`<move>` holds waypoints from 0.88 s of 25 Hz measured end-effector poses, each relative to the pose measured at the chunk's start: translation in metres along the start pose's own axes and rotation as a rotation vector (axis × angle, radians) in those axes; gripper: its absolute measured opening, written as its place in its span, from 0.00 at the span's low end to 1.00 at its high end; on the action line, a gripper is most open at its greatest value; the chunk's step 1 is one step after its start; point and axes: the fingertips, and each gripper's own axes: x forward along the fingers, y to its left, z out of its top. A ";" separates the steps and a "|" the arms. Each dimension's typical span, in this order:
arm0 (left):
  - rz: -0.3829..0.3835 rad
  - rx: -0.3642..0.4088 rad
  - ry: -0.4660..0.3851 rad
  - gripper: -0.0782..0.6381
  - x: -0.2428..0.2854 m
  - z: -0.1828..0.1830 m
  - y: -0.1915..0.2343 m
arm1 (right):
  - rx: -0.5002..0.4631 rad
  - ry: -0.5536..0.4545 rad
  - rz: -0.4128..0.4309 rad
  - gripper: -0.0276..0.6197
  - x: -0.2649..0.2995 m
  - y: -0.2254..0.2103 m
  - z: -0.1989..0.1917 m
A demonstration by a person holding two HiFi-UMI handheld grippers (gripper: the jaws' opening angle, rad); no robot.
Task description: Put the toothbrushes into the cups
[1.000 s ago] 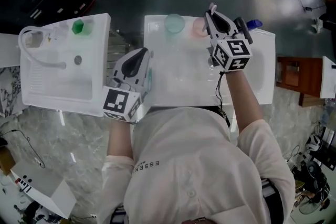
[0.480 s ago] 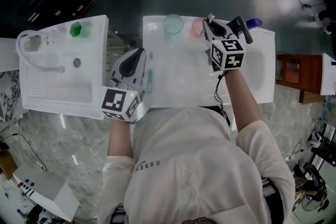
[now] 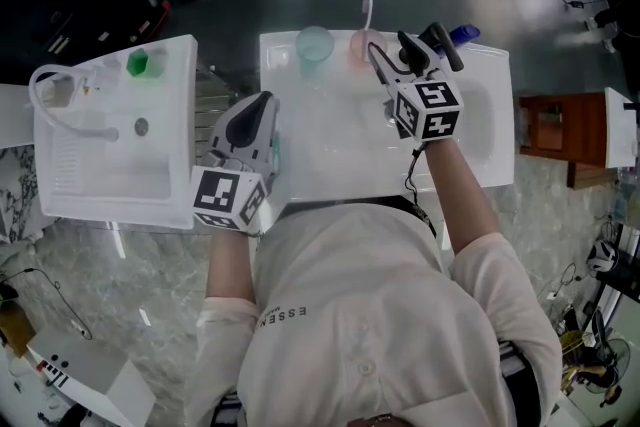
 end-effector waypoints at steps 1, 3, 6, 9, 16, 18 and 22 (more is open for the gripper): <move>0.004 0.005 -0.004 0.11 -0.002 0.002 -0.004 | -0.003 -0.008 0.013 0.42 -0.006 0.004 0.002; 0.021 0.016 -0.007 0.11 -0.009 0.003 -0.013 | -0.005 -0.022 0.039 0.42 -0.017 0.011 0.003; 0.064 0.019 -0.004 0.11 -0.021 0.002 -0.025 | -0.002 -0.034 0.083 0.42 -0.032 0.022 0.003; 0.115 0.008 0.001 0.11 -0.035 -0.001 -0.036 | 0.005 -0.031 0.137 0.42 -0.045 0.035 -0.001; 0.164 0.015 0.009 0.11 -0.064 -0.009 -0.057 | 0.003 0.034 0.231 0.42 -0.064 0.068 -0.025; 0.159 0.031 0.013 0.11 -0.073 -0.013 -0.057 | 0.006 0.058 0.235 0.42 -0.064 0.080 -0.034; 0.148 0.054 0.014 0.11 -0.093 -0.018 -0.038 | 0.004 0.096 0.237 0.42 -0.056 0.114 -0.049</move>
